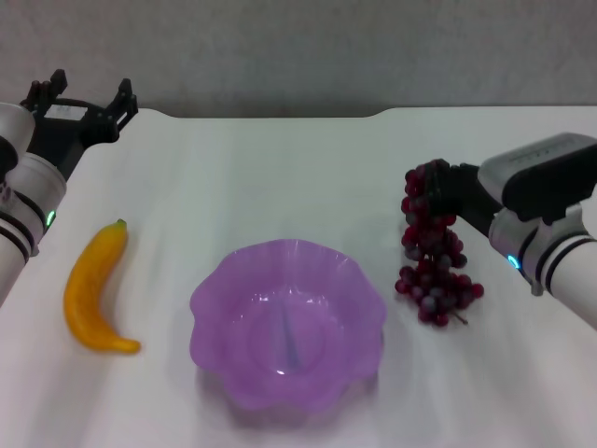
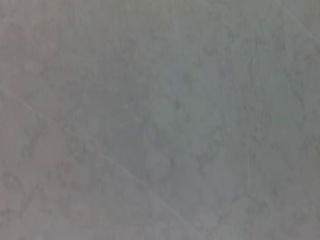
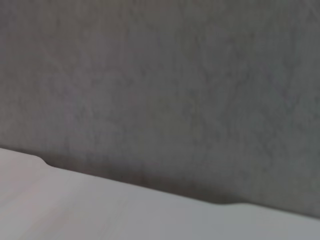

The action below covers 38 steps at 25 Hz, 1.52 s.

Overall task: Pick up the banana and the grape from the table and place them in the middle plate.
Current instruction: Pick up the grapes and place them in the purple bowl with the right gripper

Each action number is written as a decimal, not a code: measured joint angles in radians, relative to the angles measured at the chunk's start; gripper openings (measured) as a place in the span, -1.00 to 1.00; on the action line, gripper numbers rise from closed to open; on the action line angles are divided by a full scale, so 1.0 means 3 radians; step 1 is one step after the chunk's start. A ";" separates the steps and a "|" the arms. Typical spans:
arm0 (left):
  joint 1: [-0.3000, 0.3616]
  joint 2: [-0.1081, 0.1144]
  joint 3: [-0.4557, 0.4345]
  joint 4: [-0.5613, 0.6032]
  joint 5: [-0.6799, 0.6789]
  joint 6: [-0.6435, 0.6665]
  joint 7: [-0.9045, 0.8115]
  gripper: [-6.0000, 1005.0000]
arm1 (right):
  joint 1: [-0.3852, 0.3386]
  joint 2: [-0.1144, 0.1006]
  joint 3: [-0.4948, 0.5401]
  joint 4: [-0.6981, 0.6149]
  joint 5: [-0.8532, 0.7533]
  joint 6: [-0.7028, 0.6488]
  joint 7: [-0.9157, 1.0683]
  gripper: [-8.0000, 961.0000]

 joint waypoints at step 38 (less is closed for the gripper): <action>-0.0019 0.0005 0.0000 0.0001 0.0013 0.0000 0.0000 0.75 | -0.0257 0.0013 0.0759 -0.1844 -0.0022 0.0754 -0.1780 -0.80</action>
